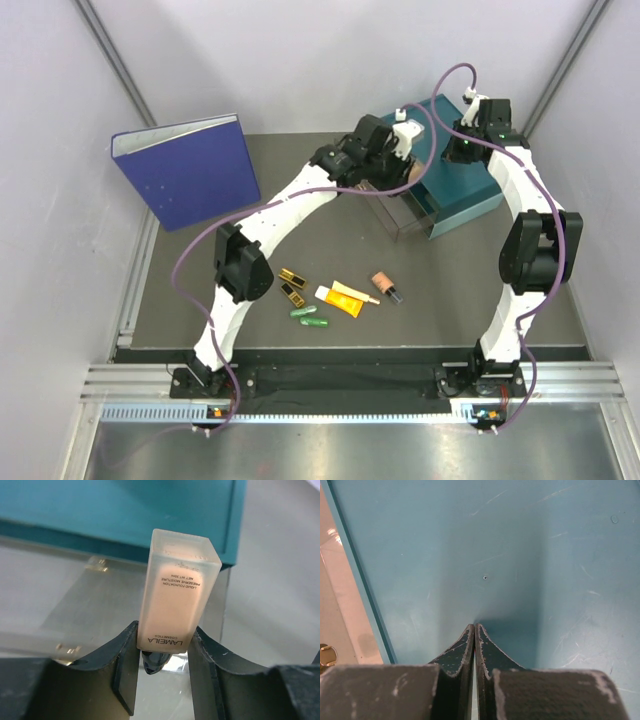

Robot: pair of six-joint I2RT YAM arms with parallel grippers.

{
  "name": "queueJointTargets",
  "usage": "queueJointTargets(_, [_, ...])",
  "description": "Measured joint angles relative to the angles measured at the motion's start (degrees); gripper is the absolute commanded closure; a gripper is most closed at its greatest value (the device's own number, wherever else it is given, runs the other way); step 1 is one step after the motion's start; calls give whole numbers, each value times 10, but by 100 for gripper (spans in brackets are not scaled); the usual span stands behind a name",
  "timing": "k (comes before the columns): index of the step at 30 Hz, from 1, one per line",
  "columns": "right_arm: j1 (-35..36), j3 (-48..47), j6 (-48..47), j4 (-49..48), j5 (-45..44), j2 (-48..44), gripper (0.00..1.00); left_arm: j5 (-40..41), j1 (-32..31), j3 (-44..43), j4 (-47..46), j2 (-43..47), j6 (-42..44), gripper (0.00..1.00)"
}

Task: Organize the makeup

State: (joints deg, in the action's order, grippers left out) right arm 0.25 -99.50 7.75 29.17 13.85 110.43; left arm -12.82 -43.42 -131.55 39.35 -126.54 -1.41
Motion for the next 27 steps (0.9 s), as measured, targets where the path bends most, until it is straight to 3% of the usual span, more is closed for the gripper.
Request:
queueJointTargets(9, [0,0,0,0,0,0,100,-15,-14,13,-30,-21,-1,94])
queueJointTargets(14, [0,0,0,0,0,0,100,-18,-15,39,-29,-24,-1,85])
queueJointTargets(17, [0,0,0,0,0,0,100,-16,-16,60,-26,-24,0,68])
queueJointTargets(18, [0,0,0,0,0,0,100,-15,-16,65,-22,-24,0,58])
queueJointTargets(22, [0,0,0,-1,2,0,100,-13,-16,66,-22,-24,4,38])
queueJointTargets(27, [0,1,0,-2,4,0,100,-10,-16,66,-27,-24,16,27])
